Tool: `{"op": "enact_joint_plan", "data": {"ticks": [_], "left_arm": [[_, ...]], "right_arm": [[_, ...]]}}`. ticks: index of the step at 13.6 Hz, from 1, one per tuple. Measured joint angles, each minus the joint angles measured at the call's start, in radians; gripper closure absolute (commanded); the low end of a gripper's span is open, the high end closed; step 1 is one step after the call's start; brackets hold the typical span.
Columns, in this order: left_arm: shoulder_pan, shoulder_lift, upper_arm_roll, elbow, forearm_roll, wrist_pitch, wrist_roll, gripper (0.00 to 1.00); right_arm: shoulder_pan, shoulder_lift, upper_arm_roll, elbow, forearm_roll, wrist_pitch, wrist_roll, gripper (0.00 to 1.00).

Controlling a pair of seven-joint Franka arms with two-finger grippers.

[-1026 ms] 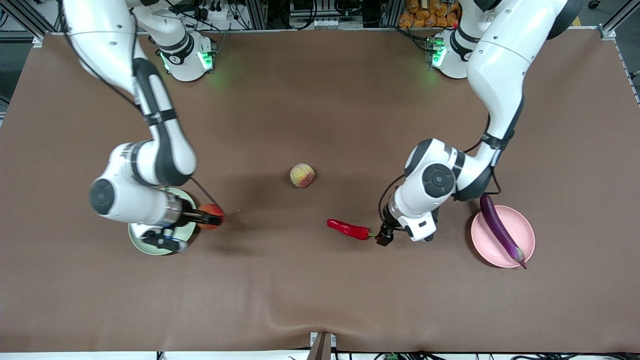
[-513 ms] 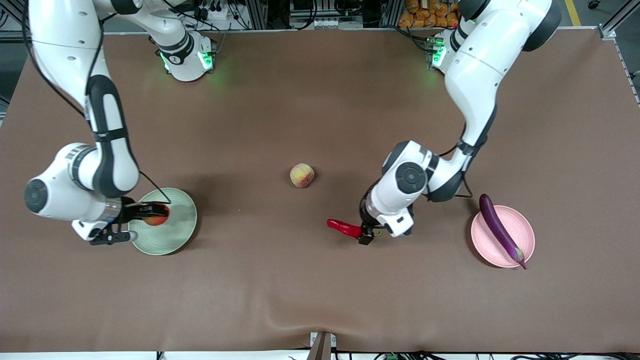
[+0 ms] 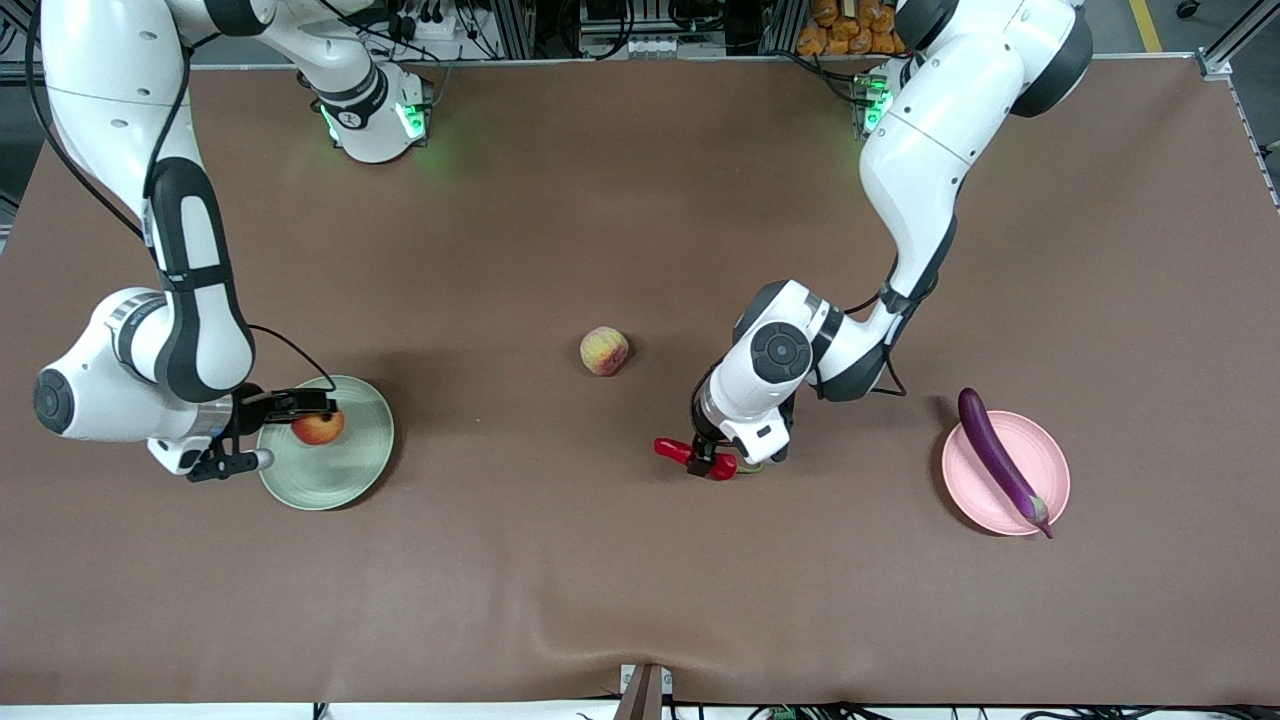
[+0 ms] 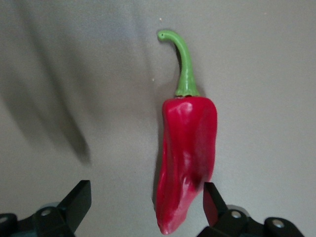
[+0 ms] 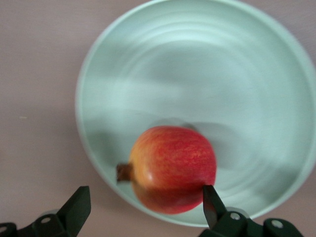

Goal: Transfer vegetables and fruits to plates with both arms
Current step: 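Place the apple on the green plate while the left gripper grasps the chili, then move the right gripper to the peach while the left gripper lifts the chili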

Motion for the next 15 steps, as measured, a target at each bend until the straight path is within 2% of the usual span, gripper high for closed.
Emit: {"op": "enact_joint_plan", "data": {"ticks": [3, 7, 12, 13, 14, 15], "left_arm": [[0.000, 0.003, 0.004, 0.003, 0.014, 0.000, 0.000, 0.00], [0.000, 0.009, 0.008, 0.003, 0.023, -0.001, 0.000, 0.00], [0.000, 0.015, 0.011, 0.006, 0.023, 0.000, 0.000, 0.00], [-0.001, 0.017, 0.018, 0.006, 0.024, 0.001, 0.000, 0.03], [-0.003, 0.021, 0.032, 0.006, 0.024, 0.006, 0.001, 0.24], [-0.003, 0.027, 0.040, 0.006, 0.024, 0.017, 0.004, 0.51]], "right_arm": [[0.074, -0.011, 0.005, 0.023, 0.018, -0.035, 0.163, 0.00], [0.230, -0.035, 0.009, 0.027, 0.021, -0.033, 0.445, 0.00], [0.413, -0.038, 0.011, 0.025, 0.022, 0.067, 0.850, 0.00], [0.446, -0.038, 0.012, 0.024, 0.022, 0.099, 0.940, 0.00], [0.480, -0.035, 0.013, 0.023, 0.022, 0.131, 1.022, 0.00], [0.514, -0.030, 0.013, 0.023, 0.022, 0.159, 1.091, 0.00]]}}
